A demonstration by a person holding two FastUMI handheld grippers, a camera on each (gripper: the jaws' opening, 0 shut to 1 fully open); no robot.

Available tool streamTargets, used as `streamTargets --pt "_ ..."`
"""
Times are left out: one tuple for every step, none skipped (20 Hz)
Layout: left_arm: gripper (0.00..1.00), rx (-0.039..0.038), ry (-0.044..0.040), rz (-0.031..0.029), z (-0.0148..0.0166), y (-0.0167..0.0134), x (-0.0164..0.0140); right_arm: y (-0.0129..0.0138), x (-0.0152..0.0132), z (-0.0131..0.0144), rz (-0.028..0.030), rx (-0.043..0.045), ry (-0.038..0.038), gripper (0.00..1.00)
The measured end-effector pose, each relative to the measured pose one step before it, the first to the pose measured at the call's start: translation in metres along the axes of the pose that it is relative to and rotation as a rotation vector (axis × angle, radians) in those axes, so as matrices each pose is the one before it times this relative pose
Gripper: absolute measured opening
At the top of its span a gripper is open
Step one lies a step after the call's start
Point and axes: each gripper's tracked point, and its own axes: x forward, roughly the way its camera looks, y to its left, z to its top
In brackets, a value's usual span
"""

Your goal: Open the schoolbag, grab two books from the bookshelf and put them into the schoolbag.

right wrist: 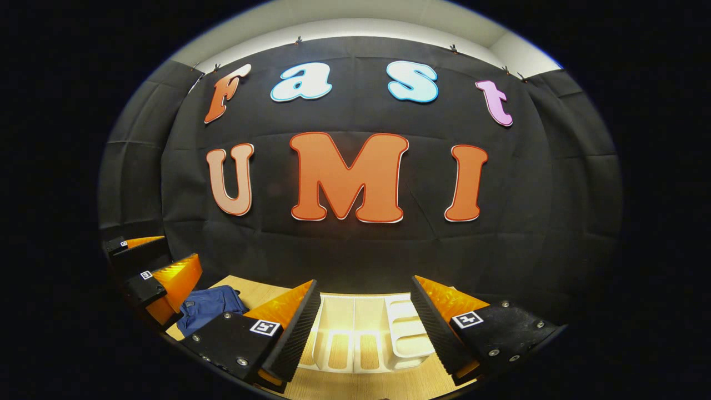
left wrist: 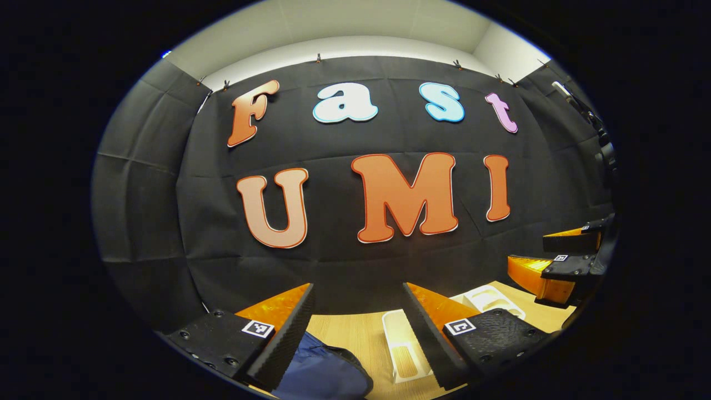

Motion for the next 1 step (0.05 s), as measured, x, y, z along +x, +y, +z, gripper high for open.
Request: streamTargets --pt "0.95 0.00215 0.00269 -0.00246 -0.00067 -0.00155 -0.00005 -0.00015 -0.00003 -0.00083 -0.00001 -0.00095 0.00247 0.96"
